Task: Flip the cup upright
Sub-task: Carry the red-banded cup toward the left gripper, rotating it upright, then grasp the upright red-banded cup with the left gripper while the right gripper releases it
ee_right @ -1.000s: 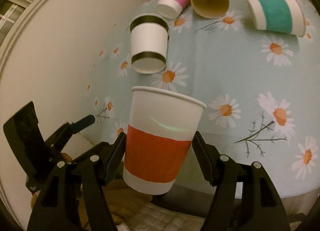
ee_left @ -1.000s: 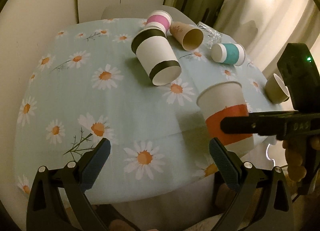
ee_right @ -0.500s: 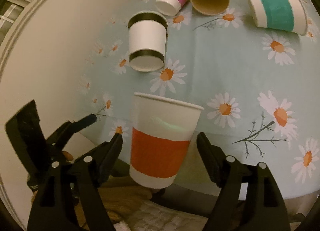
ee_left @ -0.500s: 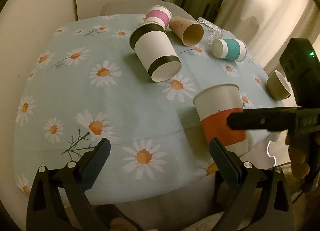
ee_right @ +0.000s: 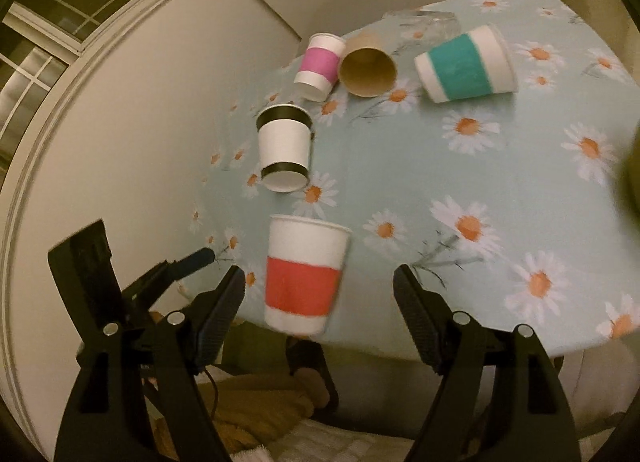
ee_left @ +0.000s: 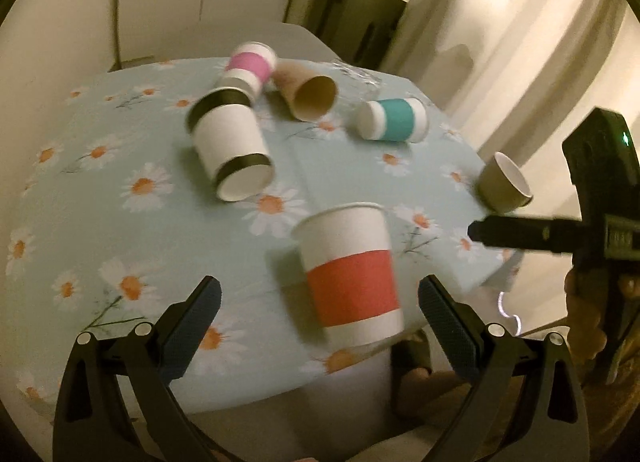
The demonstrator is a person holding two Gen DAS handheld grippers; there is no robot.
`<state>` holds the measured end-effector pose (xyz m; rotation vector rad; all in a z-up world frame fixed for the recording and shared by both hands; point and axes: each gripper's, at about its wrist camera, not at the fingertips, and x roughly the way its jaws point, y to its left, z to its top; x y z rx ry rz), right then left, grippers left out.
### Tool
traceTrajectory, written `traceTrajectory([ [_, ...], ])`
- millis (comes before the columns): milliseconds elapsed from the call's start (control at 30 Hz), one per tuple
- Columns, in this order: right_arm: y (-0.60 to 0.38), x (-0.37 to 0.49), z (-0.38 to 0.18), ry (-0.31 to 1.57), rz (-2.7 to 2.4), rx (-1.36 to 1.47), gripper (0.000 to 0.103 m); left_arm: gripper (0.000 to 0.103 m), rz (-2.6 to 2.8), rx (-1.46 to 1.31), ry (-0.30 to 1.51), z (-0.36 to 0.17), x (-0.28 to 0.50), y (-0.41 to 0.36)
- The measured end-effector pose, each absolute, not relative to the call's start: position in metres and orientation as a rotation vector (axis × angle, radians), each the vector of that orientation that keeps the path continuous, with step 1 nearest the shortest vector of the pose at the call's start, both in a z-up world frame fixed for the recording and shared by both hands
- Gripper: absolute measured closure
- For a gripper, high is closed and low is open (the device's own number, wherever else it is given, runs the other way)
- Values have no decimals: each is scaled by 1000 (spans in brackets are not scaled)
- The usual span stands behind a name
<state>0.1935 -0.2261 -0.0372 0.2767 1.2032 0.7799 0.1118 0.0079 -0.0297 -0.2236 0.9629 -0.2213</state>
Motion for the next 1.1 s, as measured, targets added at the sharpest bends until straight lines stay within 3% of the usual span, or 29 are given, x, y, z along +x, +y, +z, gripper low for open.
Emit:
traceTrajectory([
  [500, -273, 192, -42, 1205, 698, 300, 27, 7, -168, -331, 1219, -51, 167, -14],
  [800, -280, 195, -40, 1203, 686, 325, 27, 8, -127, -322, 1285, -56, 183, -24],
  [967, -285, 198, -42, 1214, 671, 347, 27, 26, -104, -261, 1326, -68, 188, -35],
  [1100, -284, 198, -42, 1213, 678, 345, 27, 27, -88, -246, 1334, -73, 191, -40],
])
